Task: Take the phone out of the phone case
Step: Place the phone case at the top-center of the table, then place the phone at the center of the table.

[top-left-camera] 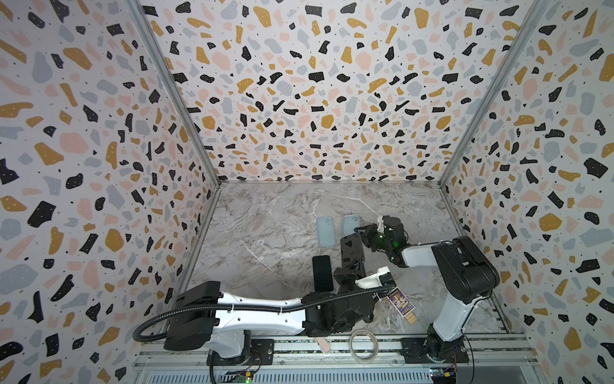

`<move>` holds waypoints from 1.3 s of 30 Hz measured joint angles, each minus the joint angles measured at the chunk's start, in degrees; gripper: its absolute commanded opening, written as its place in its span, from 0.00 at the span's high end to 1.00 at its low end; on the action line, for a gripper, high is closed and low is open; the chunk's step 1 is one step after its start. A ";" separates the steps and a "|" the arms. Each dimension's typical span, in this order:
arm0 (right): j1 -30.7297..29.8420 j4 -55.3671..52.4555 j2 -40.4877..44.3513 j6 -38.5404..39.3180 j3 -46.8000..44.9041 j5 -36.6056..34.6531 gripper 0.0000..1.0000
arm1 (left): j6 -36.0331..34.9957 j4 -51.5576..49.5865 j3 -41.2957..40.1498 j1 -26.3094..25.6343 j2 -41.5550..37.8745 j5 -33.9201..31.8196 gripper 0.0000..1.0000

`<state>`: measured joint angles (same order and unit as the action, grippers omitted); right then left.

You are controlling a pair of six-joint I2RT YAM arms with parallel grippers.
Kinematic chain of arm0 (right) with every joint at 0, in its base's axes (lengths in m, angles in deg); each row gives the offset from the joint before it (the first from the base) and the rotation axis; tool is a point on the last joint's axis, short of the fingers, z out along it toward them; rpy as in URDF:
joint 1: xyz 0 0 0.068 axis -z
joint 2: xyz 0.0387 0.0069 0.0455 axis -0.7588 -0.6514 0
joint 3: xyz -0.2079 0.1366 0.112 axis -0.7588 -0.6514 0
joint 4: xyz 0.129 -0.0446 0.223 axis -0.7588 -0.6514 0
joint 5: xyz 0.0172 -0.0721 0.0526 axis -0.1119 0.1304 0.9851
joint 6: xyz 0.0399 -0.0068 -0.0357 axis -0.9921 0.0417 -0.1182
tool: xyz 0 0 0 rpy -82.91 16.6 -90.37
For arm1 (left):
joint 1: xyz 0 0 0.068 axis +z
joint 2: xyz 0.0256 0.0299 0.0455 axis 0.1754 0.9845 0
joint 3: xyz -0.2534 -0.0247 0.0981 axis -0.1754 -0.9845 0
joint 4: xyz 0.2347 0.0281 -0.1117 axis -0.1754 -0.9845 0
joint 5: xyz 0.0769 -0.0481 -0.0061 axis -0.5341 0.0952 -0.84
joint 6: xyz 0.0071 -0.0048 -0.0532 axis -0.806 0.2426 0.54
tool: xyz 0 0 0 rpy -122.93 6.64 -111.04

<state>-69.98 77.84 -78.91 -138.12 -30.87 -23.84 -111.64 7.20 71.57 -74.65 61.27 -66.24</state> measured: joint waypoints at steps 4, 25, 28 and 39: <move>2.23 -1.25 0.50 1.14 -0.02 1.95 0.17 | 3.72 -0.70 -1.11 -1.11 1.49 0.07 1.00; 23.63 -18.80 35.34 15.13 -0.96 15.65 0.03 | 10.95 -3.21 1.73 1.09 20.20 5.99 1.00; 23.47 -19.78 39.56 15.67 -2.80 17.53 0.03 | 10.84 -3.28 1.99 2.27 21.20 6.75 1.00; 23.39 -23.50 48.98 15.52 -7.21 19.78 0.03 | 8.90 -0.20 1.97 4.17 23.63 7.72 1.00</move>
<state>-46.59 54.35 -29.92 -122.60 -38.09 -4.06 -102.74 7.00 73.54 -70.47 84.90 -58.52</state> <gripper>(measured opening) 0.972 0.097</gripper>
